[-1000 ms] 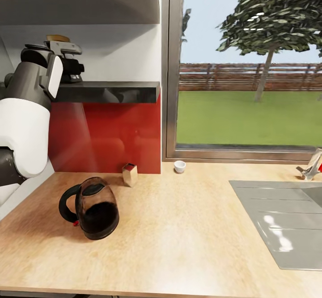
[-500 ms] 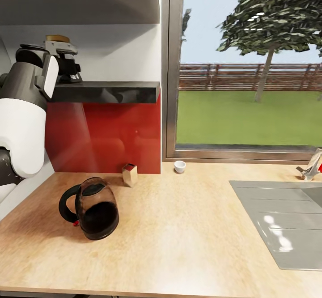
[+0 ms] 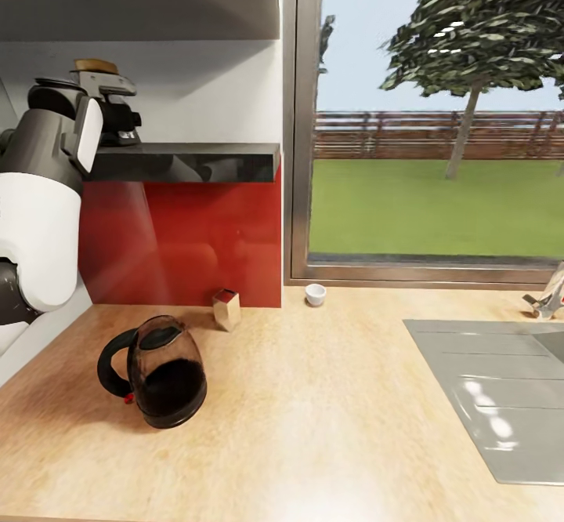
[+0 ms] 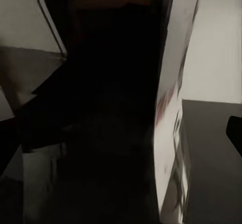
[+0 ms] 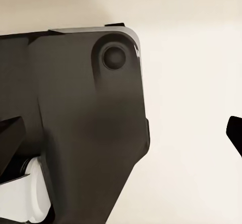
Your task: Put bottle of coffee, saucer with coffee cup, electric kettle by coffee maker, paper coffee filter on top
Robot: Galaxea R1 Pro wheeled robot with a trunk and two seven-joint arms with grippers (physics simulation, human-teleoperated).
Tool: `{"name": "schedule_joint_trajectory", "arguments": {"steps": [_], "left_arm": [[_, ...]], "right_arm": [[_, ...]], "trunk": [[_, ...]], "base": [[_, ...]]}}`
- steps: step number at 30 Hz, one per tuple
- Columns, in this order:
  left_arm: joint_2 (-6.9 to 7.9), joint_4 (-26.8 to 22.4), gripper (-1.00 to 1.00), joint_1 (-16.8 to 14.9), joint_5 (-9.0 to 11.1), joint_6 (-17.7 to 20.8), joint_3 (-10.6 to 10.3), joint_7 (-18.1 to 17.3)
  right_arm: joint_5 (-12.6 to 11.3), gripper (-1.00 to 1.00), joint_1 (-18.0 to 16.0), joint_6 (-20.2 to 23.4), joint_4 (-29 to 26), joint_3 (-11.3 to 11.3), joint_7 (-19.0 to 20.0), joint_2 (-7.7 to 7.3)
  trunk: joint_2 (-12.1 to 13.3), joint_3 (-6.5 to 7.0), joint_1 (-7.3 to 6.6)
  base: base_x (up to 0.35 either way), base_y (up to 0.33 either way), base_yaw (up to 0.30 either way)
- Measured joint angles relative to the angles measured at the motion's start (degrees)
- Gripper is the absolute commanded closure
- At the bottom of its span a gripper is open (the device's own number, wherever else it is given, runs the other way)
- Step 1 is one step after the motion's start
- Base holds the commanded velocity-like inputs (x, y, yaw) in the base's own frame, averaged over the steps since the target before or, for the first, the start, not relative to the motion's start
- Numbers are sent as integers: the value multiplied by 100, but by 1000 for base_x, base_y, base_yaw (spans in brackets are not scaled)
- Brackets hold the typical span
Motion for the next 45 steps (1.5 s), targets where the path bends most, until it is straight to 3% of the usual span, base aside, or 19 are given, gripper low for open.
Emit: {"name": "schedule_joint_trajectory", "arguments": {"steps": [2, 3, 21, 30, 45], "left_arm": [[-9, 6, -100, 0, -8, 4, 0, 0], [-13, 41, 100, -1, -12, 1, -6, 0], [3, -2, 100, -3, -3, 6, 2, 6], [-61, -19, 100, 0, 5, 18, -7, 1], [-78, -20, 100, 0, -1, 18, 8, 1]], "right_arm": [[0, -100, 0, 0, 0, 0, 0, 1], [0, -100, 0, 0, -1, 0, 0, 0], [0, -100, 0, 0, -4, 0, 0, 6], [0, -100, 0, 5, -8, 0, 0, 15], [0, -100, 0, 0, -8, 0, 3, 15]], "trunk": [[0, 0, 0], [0, 0, 0], [0, 0, 0], [0, 0, 0], [1, 0, 2]], "base": [[0, 0, 0], [0, 0, 0], [0, 0, 0], [-5, -2, 0], [-218, -147, -7]]}}
